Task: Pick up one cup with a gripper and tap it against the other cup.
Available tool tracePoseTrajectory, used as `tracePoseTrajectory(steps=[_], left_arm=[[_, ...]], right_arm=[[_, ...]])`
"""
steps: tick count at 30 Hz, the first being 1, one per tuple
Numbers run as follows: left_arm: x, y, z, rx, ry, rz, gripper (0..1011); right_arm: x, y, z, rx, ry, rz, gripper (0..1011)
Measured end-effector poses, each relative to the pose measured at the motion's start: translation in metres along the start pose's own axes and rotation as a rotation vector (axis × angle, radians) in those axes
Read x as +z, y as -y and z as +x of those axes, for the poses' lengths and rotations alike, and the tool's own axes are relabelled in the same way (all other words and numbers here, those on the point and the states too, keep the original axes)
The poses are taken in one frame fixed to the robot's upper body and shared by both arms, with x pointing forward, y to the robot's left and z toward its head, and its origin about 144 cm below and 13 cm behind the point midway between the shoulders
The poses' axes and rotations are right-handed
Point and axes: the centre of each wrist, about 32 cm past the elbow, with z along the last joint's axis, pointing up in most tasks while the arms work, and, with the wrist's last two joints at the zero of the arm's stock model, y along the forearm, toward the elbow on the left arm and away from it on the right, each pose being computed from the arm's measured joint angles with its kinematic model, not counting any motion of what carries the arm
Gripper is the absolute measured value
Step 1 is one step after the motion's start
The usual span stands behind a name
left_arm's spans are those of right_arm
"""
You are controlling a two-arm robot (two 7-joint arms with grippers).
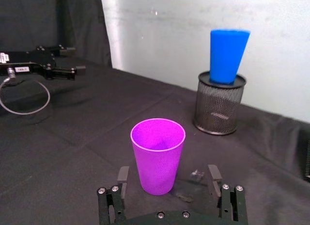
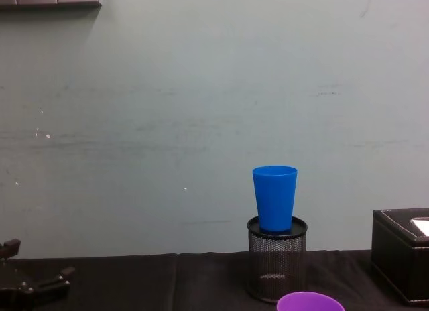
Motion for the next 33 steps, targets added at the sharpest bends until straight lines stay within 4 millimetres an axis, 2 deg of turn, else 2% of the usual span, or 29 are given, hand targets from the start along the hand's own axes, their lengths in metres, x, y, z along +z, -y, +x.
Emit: tracePoseTrajectory(steps=[6, 17, 33], left_arm=[[0.0, 0.0, 0.0, 0.0, 0.0, 0.0, 1000], [0.0, 0.0, 0.0, 0.0, 0.0, 0.0, 1000], [0.0, 0.0, 0.0, 0.0, 0.0, 0.0, 1000]], right_arm=[[0.004, -0.018, 0.003, 0.014, -0.03, -0.03, 1003], [0.0, -0.046, 0.011, 0.039, -0.01, -0.019, 1003], [-0.013, -0.062, 0.012, 0.071, -0.036, 0.013, 1003]])
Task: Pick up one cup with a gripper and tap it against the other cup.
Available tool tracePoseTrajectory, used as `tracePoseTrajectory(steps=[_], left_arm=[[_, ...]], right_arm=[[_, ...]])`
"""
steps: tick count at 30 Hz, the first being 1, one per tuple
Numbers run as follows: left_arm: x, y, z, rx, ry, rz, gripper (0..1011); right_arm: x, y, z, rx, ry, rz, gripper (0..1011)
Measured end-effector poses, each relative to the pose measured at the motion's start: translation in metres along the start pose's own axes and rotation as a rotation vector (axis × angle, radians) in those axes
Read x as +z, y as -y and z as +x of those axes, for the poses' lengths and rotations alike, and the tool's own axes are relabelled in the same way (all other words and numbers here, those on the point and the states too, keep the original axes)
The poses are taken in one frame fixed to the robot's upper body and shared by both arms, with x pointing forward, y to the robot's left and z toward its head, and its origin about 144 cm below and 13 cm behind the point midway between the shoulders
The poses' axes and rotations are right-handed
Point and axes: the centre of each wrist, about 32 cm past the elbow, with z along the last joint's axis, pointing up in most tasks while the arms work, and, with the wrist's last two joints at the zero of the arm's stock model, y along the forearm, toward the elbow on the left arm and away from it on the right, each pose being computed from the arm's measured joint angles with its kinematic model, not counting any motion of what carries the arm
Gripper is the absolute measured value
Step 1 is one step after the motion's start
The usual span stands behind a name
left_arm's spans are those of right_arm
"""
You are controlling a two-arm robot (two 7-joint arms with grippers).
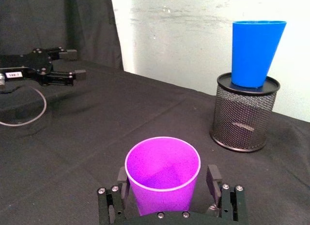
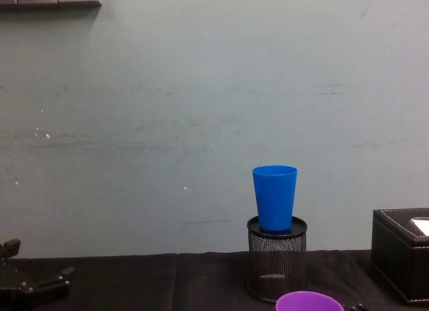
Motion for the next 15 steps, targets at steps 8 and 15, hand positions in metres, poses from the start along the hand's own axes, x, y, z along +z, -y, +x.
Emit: tracePoseTrajectory(steps=[8, 15], left_arm=[[0.0, 0.0, 0.0, 0.0, 0.0, 0.0, 1000], [0.0, 0.0, 0.0, 0.0, 0.0, 0.0, 1000]], right_arm=[[-0.0009, -0.0052, -0.0025, 0.005, 0.012, 0.028, 1003], [0.0003, -0.0087, -0.0034, 0.007, 0.022, 0.032, 1003]])
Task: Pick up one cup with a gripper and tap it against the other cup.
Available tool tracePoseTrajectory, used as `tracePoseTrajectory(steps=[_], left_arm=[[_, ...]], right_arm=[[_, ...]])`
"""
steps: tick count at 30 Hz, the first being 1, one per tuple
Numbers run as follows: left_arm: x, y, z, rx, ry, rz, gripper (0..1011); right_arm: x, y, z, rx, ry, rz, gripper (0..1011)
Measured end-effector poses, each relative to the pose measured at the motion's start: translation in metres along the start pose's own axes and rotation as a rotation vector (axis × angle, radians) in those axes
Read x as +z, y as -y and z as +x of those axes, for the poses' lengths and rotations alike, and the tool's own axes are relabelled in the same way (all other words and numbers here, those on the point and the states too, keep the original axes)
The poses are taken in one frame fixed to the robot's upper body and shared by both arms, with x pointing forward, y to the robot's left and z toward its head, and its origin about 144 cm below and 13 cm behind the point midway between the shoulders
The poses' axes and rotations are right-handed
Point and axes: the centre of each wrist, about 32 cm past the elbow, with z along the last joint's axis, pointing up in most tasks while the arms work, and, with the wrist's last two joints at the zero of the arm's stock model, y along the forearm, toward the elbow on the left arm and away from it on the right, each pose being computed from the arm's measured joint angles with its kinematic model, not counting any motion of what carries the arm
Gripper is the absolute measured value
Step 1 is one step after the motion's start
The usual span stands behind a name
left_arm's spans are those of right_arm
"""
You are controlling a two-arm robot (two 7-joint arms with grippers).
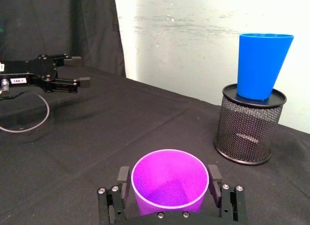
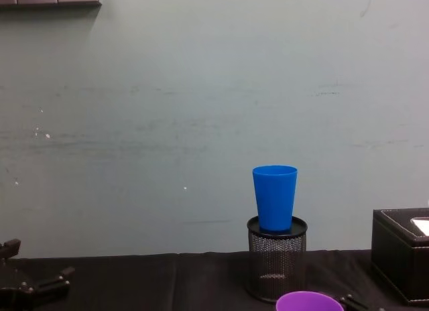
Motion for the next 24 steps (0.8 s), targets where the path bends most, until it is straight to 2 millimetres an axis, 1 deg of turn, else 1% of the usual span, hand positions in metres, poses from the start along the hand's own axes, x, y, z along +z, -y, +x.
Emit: tracePoseTrajectory(steps=[14, 15, 17, 18, 20, 22, 24], left_arm=[[0.0, 0.0, 0.0, 0.0, 0.0, 0.0, 1000], [0.0, 0.0, 0.0, 0.0, 0.0, 0.0, 1000], [0.0, 0.0, 0.0, 0.0, 0.0, 0.0, 1000], [0.0, 0.0, 0.0, 0.0, 0.0, 0.0, 1000], [0.0, 0.0, 0.0, 0.0, 0.0, 0.0, 1000], [0.0, 0.0, 0.0, 0.0, 0.0, 0.0, 1000], [0.0, 0.0, 0.0, 0.0, 0.0, 0.0, 1000]], right_arm=[[0.0003, -0.0012, -0.0005, -0.001, 0.003, 0.001, 998], [0.0003, -0.0011, -0.0004, -0.001, 0.003, 0.001, 968], [0.0003, -0.0011, -0.0004, -0.001, 0.003, 0.0, 947], [0.0004, -0.0011, -0.0004, -0.001, 0.003, 0.0, 908], [0.0004, -0.001, -0.0004, -0.001, 0.002, 0.0, 870], [0.0004, -0.001, -0.0004, -0.001, 0.002, 0.0, 809], [0.0004, -0.001, -0.0004, 0.0, 0.002, 0.0, 790]])
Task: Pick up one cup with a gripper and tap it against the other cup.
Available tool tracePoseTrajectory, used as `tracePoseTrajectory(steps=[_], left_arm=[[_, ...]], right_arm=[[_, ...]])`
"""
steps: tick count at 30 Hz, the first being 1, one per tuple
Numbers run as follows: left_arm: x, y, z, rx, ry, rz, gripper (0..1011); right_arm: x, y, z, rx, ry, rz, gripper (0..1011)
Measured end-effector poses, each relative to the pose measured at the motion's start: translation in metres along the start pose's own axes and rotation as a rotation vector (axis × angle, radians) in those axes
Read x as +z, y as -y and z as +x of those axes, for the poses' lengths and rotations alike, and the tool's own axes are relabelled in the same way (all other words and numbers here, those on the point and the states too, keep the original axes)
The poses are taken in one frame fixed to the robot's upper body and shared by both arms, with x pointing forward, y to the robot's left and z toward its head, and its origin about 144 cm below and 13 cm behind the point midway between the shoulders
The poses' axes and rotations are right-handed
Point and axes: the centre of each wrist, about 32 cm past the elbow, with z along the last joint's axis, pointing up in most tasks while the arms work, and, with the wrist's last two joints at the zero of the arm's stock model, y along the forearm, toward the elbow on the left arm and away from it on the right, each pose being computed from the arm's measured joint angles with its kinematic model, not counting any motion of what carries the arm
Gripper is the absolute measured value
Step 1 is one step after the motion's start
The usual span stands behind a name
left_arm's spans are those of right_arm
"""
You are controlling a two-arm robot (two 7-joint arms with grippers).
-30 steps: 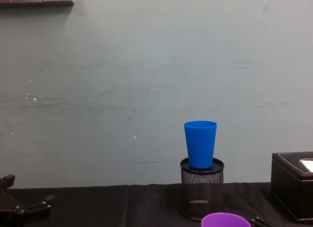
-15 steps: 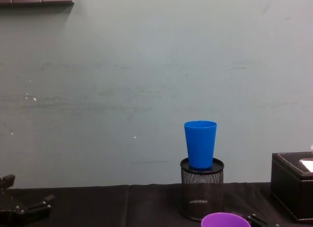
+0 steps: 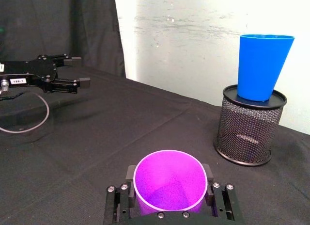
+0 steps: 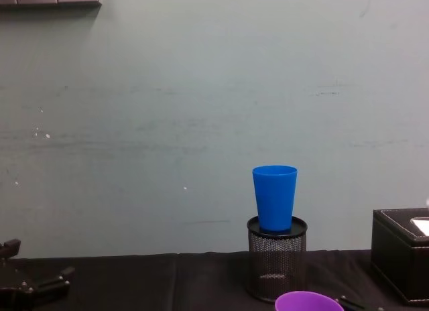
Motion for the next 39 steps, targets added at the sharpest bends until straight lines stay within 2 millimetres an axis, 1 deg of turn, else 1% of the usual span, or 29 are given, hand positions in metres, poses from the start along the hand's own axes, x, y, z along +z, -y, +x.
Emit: tracePoseTrajectory(steps=[7, 12, 15, 18, 21, 22, 28, 29, 32, 35, 39], left_arm=[[0.0, 0.0, 0.0, 0.0, 0.0, 0.0, 1000], [0.0, 0.0, 0.0, 0.0, 0.0, 0.0, 1000], [0.0, 0.0, 0.0, 0.0, 0.0, 0.0, 1000], [0.0, 0.0, 0.0, 0.0, 0.0, 0.0, 1000], [0.0, 0.0, 0.0, 0.0, 0.0, 0.0, 1000], [0.0, 0.0, 0.0, 0.0, 0.0, 0.0, 1000], [0.0, 0.0, 0.0, 0.0, 0.0, 0.0, 1000], [0.0, 0.0, 0.0, 0.0, 0.0, 0.0, 1000], [0.0, 0.0, 0.0, 0.0, 0.0, 0.0, 1000], [0.0, 0.0, 0.0, 0.0, 0.0, 0.0, 1000], [0.0, 0.0, 0.0, 0.0, 0.0, 0.0, 1000]], right_arm=[[0.001, 0.0, 0.0, 0.001, 0.002, 0.001, 754], [0.012, 0.002, 0.001, 0.005, 0.022, 0.005, 733], [0.024, 0.004, 0.002, 0.002, 0.025, 0.002, 726], [0.042, 0.006, 0.004, -0.009, 0.013, -0.008, 726], [0.054, 0.007, 0.005, -0.013, -0.002, -0.01, 726], [0.061, 0.008, 0.006, -0.015, -0.009, -0.007, 726], [0.089, 0.01, 0.009, -0.011, -0.021, 0.016, 726], [0.089, 0.01, 0.009, -0.011, -0.021, 0.016, 726], [0.101, 0.01, 0.011, -0.01, -0.018, 0.026, 726], [0.108, 0.008, 0.013, -0.011, -0.017, 0.029, 726], [0.115, 0.006, 0.016, -0.01, -0.012, 0.03, 726]])
